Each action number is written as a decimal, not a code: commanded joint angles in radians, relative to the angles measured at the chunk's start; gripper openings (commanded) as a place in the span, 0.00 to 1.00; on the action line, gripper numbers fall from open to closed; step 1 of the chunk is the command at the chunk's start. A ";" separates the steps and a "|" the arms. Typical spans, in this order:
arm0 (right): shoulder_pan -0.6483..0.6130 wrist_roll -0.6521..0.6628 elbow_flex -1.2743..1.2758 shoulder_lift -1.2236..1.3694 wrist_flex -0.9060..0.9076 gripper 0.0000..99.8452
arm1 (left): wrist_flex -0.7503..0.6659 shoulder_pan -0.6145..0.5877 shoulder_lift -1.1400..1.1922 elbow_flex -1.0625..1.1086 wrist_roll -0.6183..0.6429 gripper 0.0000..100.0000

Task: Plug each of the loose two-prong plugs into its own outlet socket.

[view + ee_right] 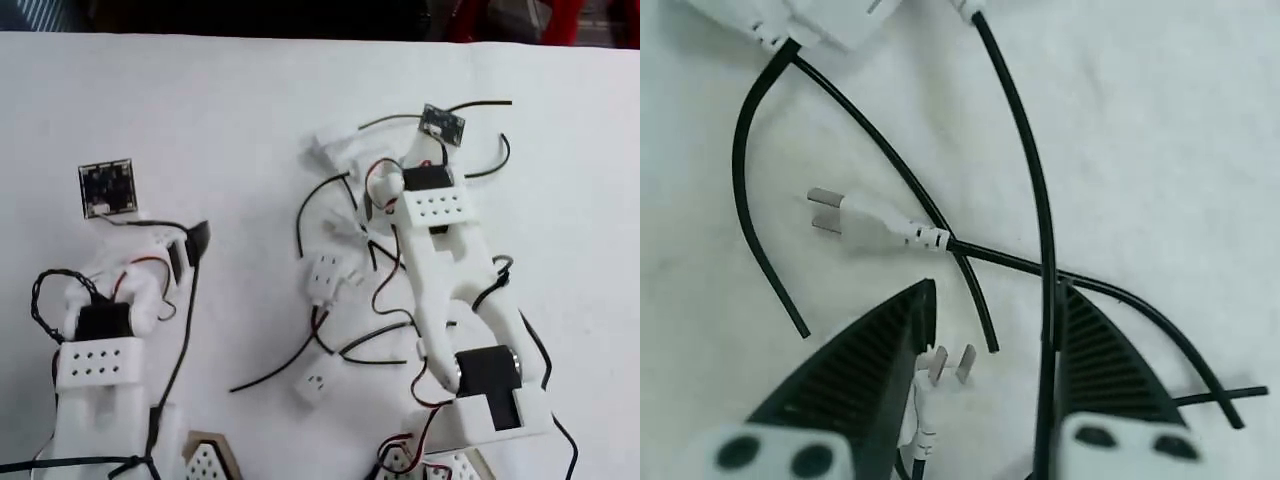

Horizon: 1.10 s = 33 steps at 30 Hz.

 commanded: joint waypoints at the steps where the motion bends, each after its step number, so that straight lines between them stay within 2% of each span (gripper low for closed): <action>1: -0.022 -0.092 0.046 -0.042 -0.074 0.17 | -0.021 -0.013 -0.024 -0.005 0.009 0.30; 8: -0.070 -0.141 0.091 -0.031 -0.143 0.17 | -0.021 -0.013 -0.024 -0.005 0.008 0.30; 17: -0.061 -0.203 0.077 0.168 -0.257 0.17 | -0.021 -0.013 -0.024 -0.005 0.008 0.30; 23: 0.016 -0.209 0.026 0.166 -0.202 0.17 | -0.021 -0.013 -0.024 -0.005 0.008 0.30; 33: 0.101 -0.210 0.018 0.163 -0.248 0.17 | -0.021 -0.013 -0.024 -0.005 0.006 0.30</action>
